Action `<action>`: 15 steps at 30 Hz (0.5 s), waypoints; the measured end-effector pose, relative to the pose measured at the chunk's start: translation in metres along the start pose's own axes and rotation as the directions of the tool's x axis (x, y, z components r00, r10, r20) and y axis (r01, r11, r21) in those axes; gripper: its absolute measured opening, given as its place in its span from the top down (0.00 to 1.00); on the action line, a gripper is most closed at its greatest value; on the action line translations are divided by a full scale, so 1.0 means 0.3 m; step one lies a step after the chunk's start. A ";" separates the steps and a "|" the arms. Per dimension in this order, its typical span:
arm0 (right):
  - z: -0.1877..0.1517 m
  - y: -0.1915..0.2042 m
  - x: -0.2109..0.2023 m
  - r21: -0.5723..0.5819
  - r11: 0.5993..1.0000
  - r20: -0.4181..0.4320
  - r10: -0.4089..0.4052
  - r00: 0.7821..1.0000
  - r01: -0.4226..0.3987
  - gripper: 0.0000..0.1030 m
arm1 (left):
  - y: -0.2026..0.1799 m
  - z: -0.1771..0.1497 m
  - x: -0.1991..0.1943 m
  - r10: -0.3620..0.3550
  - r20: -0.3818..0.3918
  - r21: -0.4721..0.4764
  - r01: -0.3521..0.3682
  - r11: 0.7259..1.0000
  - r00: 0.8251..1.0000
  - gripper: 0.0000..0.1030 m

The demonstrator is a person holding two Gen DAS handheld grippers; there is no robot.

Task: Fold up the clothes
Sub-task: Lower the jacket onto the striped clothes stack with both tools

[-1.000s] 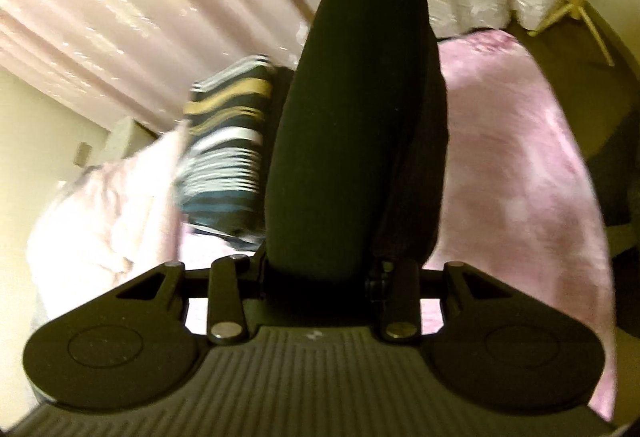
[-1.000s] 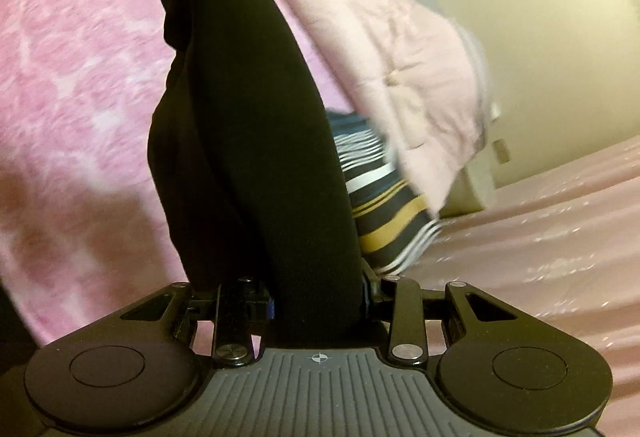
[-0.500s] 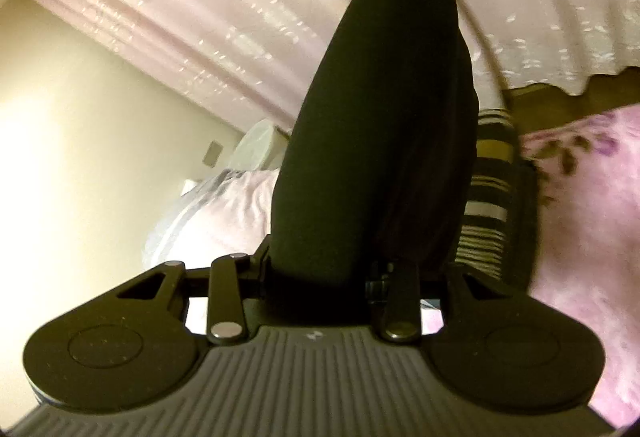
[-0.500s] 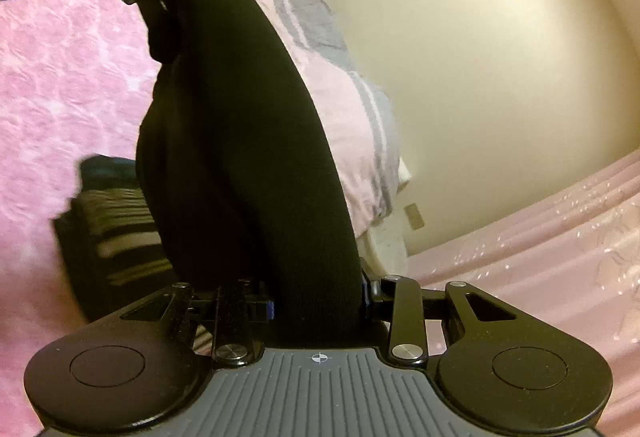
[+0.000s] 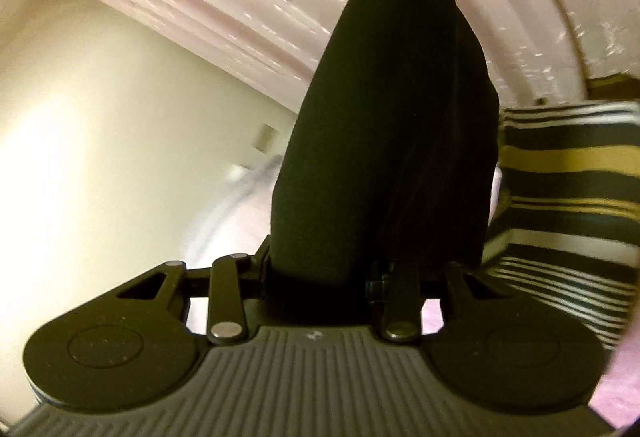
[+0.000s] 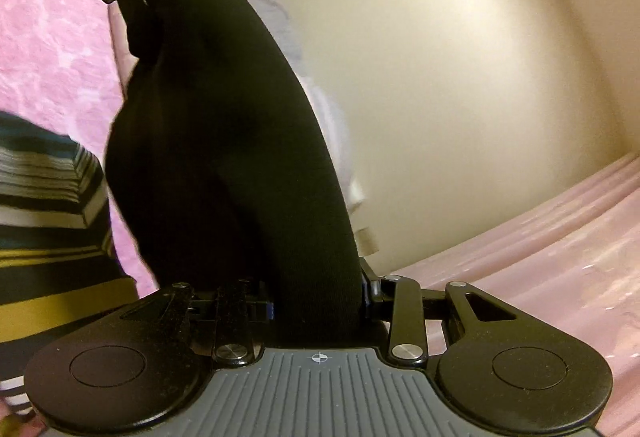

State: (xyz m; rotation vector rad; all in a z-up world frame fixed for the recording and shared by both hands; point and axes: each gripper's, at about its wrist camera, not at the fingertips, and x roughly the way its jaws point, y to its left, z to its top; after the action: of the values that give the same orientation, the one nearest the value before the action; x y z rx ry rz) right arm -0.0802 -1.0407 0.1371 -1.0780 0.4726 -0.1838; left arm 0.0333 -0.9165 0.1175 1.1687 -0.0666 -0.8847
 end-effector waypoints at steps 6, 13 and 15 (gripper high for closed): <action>-0.156 0.435 0.004 -0.091 0.978 -0.069 0.182 0.981 -0.188 0.66 | -0.451 -0.194 0.056 -0.088 -0.056 0.113 0.094 0.989 0.995 0.64; -0.166 0.499 -0.044 -0.086 0.982 -0.088 0.163 0.983 -0.170 0.66 | -0.676 -0.299 0.012 -0.077 -0.048 0.144 0.084 0.986 0.996 0.62; -0.156 0.472 -0.030 -0.097 0.979 -0.099 0.170 0.981 -0.179 0.66 | -0.686 -0.281 0.027 -0.077 -0.047 0.151 0.084 0.985 0.996 0.62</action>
State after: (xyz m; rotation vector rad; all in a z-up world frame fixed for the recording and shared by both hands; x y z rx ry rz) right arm -0.1212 -1.0083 -0.0030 -1.1281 0.6613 -0.0524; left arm -0.0379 -0.8786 -0.0900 1.3400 -0.0544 -0.9391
